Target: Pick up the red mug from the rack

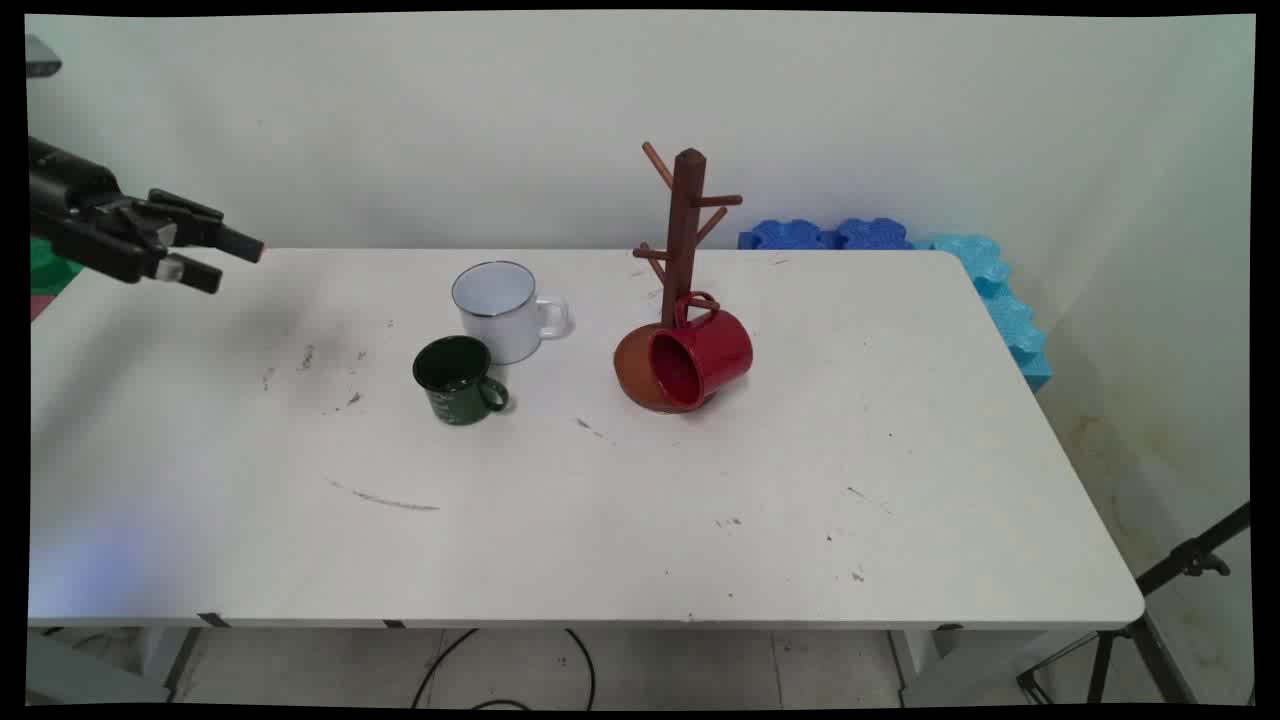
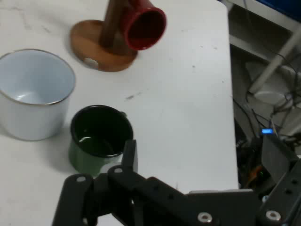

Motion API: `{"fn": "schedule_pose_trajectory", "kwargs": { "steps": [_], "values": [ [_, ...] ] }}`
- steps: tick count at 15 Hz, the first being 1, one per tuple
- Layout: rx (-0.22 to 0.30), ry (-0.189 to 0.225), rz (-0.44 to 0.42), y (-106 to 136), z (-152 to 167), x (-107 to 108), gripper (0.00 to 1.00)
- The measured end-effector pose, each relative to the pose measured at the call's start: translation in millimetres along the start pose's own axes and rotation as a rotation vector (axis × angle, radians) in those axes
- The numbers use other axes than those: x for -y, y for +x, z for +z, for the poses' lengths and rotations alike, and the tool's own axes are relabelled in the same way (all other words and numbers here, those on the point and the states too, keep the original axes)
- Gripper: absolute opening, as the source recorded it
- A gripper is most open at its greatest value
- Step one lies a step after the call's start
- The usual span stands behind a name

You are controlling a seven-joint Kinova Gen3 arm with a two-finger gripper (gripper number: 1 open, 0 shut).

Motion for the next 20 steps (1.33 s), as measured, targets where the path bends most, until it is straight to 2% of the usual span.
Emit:
{"fn": "schedule_pose_trajectory", "kwargs": {
  "steps": [5, 9, 13, 20],
  "values": [
    [-0.067, 0.094, -0.058, 9, 14, -14, 1.00],
    [-0.084, 0.174, -0.162, 17, 42, -32, 1.00],
    [-0.138, 0.177, -0.216, 37, 98, -64, 1.00],
    [-0.160, 0.162, -0.247, 70, 193, -94, 1.00]
  ]
}}
